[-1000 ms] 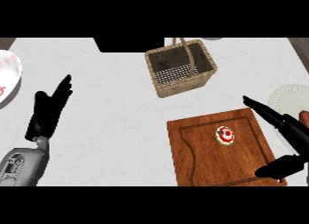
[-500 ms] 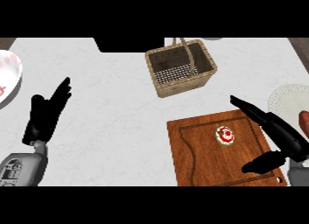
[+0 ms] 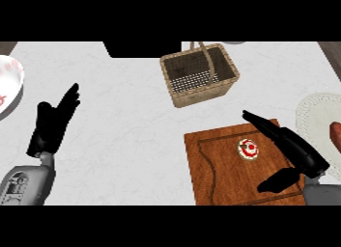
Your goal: Pick the cupcake from the cutting board and place it in the basket
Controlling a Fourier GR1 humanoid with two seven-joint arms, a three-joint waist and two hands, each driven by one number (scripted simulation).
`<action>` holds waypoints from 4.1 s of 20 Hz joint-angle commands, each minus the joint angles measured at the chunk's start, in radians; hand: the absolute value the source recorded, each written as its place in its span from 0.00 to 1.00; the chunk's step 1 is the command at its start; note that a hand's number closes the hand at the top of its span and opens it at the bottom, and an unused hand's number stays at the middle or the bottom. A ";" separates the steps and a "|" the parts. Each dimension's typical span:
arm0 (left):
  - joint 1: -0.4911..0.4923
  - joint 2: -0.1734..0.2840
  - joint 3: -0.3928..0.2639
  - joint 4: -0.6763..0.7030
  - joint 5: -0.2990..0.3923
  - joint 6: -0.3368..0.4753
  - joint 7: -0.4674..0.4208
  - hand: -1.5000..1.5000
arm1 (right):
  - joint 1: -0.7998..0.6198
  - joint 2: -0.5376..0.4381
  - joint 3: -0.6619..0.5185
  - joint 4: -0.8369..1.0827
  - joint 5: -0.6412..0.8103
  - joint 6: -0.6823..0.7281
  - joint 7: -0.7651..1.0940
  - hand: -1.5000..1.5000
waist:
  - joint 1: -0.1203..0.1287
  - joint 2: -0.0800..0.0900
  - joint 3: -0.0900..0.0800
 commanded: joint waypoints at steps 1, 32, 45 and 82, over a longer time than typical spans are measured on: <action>0.006 -0.005 0.018 0.011 -0.015 -0.025 -0.046 0.50 | -0.036 -0.002 -0.010 0.081 0.017 -0.003 -0.039 0.00 | 0.001 0.000 0.000; -0.070 -0.073 -0.039 -0.009 -0.062 -0.062 0.023 0.50 | -0.599 0.253 0.448 0.267 0.498 -0.039 0.835 1.00 | 0.142 0.009 -0.006; -0.117 -0.100 -0.055 0.043 -0.070 -0.060 0.016 0.50 | -0.991 0.254 0.435 0.179 -0.028 -0.431 1.265 1.00 | 0.172 0.012 -0.003; 0.012 -0.064 0.013 0.010 -0.057 -0.039 -0.044 0.50 | -1.900 0.083 0.295 1.187 -0.026 -0.296 1.274 1.00 | 0.034 0.009 -0.003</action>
